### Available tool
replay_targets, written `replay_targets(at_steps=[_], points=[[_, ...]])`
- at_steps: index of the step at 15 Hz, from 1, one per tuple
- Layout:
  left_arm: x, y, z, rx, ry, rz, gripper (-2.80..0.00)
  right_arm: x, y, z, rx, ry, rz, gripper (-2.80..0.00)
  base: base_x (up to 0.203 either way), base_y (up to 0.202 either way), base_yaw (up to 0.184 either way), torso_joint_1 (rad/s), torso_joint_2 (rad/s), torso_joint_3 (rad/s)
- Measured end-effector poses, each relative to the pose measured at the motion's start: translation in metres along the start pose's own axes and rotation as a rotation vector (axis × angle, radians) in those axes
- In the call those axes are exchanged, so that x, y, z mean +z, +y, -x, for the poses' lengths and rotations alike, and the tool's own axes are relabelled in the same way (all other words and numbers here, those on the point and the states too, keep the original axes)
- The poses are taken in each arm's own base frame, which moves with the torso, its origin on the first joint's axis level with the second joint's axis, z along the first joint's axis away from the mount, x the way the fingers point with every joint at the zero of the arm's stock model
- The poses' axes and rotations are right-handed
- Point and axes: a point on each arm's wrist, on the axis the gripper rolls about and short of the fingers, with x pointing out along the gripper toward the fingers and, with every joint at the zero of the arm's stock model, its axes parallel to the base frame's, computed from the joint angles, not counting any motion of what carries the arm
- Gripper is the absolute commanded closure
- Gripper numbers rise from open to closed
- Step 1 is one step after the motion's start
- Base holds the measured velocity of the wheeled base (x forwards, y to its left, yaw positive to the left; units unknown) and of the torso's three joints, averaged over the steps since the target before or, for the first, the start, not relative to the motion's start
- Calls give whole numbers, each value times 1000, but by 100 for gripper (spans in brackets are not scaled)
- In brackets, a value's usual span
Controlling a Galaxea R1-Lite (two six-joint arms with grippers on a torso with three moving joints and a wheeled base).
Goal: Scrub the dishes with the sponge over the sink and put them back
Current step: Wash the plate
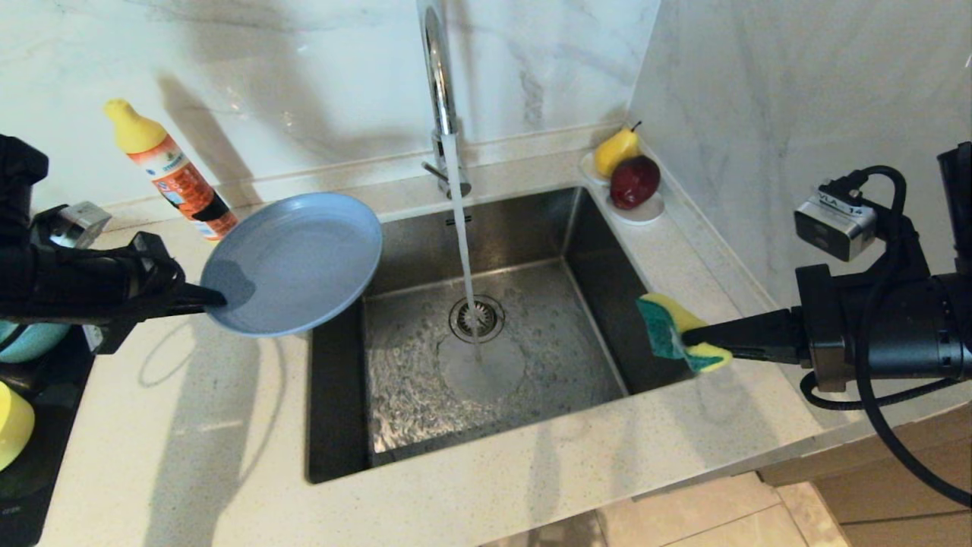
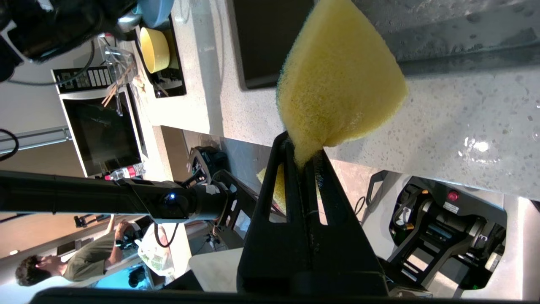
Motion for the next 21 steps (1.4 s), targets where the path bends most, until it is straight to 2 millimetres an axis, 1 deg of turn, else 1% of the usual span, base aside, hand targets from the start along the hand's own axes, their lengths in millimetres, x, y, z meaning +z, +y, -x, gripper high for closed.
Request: replay_targets(at_steps=[1,4,6,9,14,18,21], points=[[-3,-8,-9,9,-15,-2,0,-2,0,1,-1,2,-1,0,0,0,0,0,0,0],[-17,-35,-44,58,-36,-23,0,-8,-1,5,-3,5,-3,0,0,0,0,0,0,0],[-26,-53,-63,39,-10,-29,0,-9,-1,7,-2,3,-1,0,0,0,0,0,0,0],[-34,-71,-87,16,33,-40,0,-11,-2,8,-6,4,-3,0,0,0,0,0,0,0],[-53,-92,-126,35,71,-73,0,-13,-4,8,-10,9,-6,0,0,0,0,0,0,0],[-63,-106,-145,14,100,-86,0,-13,-4,8,-12,10,-7,0,0,0,0,0,0,0],[-76,-117,-152,-11,131,-112,0,-13,-5,7,-12,11,-7,0,0,0,0,0,0,0]])
